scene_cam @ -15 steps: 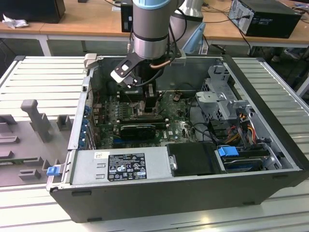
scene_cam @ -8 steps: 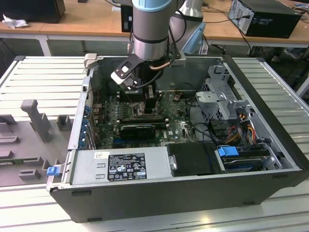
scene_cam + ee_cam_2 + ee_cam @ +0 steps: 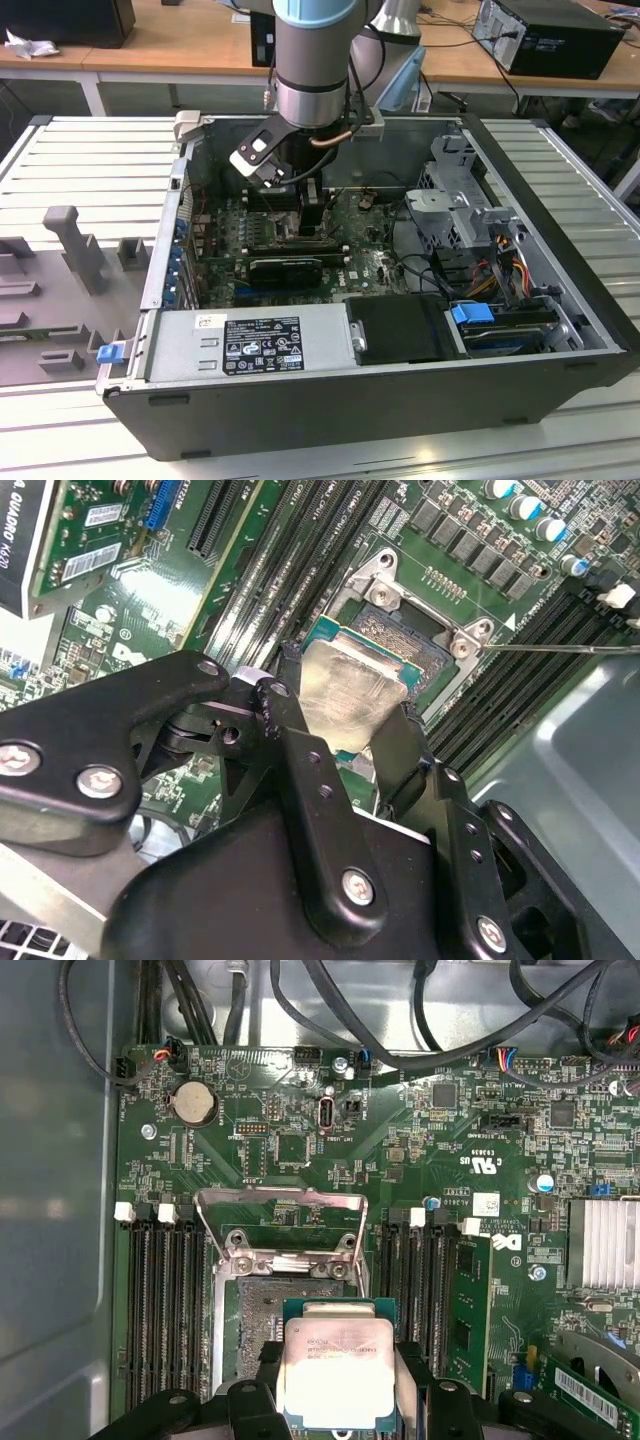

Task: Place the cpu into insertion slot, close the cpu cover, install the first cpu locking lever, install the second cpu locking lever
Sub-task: 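Place the cpu into insertion slot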

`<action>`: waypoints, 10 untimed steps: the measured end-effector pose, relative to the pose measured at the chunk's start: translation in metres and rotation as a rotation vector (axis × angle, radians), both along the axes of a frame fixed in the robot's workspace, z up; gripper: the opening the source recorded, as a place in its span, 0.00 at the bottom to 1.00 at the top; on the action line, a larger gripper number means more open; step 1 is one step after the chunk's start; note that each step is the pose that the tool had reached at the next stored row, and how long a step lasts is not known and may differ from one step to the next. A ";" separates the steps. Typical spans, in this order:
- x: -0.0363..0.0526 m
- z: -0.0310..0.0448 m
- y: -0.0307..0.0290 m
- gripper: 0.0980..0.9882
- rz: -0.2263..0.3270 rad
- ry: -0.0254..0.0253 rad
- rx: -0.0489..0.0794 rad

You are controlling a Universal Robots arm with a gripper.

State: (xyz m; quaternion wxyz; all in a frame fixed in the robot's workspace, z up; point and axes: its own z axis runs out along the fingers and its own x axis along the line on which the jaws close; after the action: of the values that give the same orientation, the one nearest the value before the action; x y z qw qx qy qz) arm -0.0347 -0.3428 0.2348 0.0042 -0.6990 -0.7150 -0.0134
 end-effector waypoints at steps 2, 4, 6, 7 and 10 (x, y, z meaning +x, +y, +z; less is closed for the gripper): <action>0.0000 -0.0002 0.0000 0.48 0.000 0.0001 0.000; 0.0000 -0.0007 0.0000 0.48 0.000 0.0001 0.000; 0.0000 -0.0010 0.0000 0.48 0.000 0.0001 0.000; 0.0000 -0.0018 0.0002 0.48 0.000 -0.0002 0.001; 0.0000 -0.0099 0.0033 0.48 0.000 0.0000 0.002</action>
State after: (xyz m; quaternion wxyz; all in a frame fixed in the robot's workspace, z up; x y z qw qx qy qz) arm -0.0348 -0.3395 0.2248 0.0050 -0.6990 -0.7149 -0.0143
